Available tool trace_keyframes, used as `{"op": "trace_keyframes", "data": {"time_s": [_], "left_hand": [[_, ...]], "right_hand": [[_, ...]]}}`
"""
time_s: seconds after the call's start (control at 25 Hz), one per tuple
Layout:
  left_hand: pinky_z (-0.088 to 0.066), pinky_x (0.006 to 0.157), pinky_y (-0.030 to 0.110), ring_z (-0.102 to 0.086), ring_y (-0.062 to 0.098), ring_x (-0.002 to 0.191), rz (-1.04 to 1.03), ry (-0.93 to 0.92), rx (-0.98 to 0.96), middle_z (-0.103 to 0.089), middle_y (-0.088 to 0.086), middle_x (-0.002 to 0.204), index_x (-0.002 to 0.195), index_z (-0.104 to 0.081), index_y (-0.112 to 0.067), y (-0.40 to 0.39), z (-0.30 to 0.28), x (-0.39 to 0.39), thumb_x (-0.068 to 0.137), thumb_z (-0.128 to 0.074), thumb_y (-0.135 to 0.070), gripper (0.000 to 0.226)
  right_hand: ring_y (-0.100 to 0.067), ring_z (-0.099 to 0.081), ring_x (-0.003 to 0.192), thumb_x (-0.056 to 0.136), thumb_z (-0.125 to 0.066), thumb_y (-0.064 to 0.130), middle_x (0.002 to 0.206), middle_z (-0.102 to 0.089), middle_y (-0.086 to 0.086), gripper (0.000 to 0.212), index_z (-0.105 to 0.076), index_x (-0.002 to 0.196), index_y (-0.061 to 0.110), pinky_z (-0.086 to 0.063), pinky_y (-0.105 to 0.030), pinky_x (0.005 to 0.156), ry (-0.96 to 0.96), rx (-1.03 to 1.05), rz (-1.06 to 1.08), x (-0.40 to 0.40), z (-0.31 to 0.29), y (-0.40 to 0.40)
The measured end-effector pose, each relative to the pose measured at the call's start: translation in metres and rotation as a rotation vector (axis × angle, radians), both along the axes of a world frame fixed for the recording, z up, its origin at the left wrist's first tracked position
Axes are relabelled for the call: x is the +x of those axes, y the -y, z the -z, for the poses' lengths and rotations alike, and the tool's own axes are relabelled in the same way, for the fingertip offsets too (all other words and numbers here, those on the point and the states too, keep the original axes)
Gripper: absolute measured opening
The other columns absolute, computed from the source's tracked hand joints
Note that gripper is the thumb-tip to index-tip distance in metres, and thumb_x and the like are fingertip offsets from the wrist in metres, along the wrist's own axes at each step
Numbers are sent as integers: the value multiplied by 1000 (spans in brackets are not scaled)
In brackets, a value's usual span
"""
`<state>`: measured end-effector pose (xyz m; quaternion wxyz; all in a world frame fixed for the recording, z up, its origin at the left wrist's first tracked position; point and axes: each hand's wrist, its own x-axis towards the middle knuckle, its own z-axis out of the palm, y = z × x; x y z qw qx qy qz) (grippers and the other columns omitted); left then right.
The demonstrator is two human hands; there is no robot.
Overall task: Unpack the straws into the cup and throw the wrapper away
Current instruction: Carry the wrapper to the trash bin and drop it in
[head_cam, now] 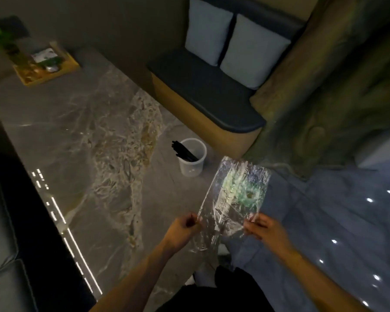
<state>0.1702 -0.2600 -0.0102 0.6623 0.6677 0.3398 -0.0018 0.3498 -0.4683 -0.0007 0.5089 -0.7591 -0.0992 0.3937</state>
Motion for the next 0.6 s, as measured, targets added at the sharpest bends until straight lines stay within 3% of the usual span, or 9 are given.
{"op": "trace_keyframes", "data": {"time_s": [0.12, 0.4, 0.6], "left_hand": [[-49, 68, 22, -61, 5, 67, 62, 58, -24, -68, -10, 68, 80, -69, -22, 10, 2, 13, 82, -75, -20, 7], [-51, 71, 25, -62, 3, 69, 331, 82, 81, -70, -8, 72, 73, -69, -31, 45, -7, 69, 84, -73, -14, 20], [-46, 64, 9, -57, -12, 60, 488, 96, 118, -67, -14, 67, 72, -68, -28, 93, -15, 124, 84, -73, -13, 20]], "right_hand": [[-4, -67, 61, 81, -72, 4, 65, -75, 3, 19, -70, 68, 18, -49, -10, 56, 38, -29, 56, -12, -11, 27], [-12, -72, 67, 80, -75, 15, 76, -77, -1, 10, -75, 80, 25, -56, -21, 62, 113, -49, 332, -22, -31, 99], [-15, -72, 64, 83, -72, 13, 70, -75, -3, 17, -74, 77, 28, -55, -22, 59, 93, -42, 553, -10, -24, 158]]}}
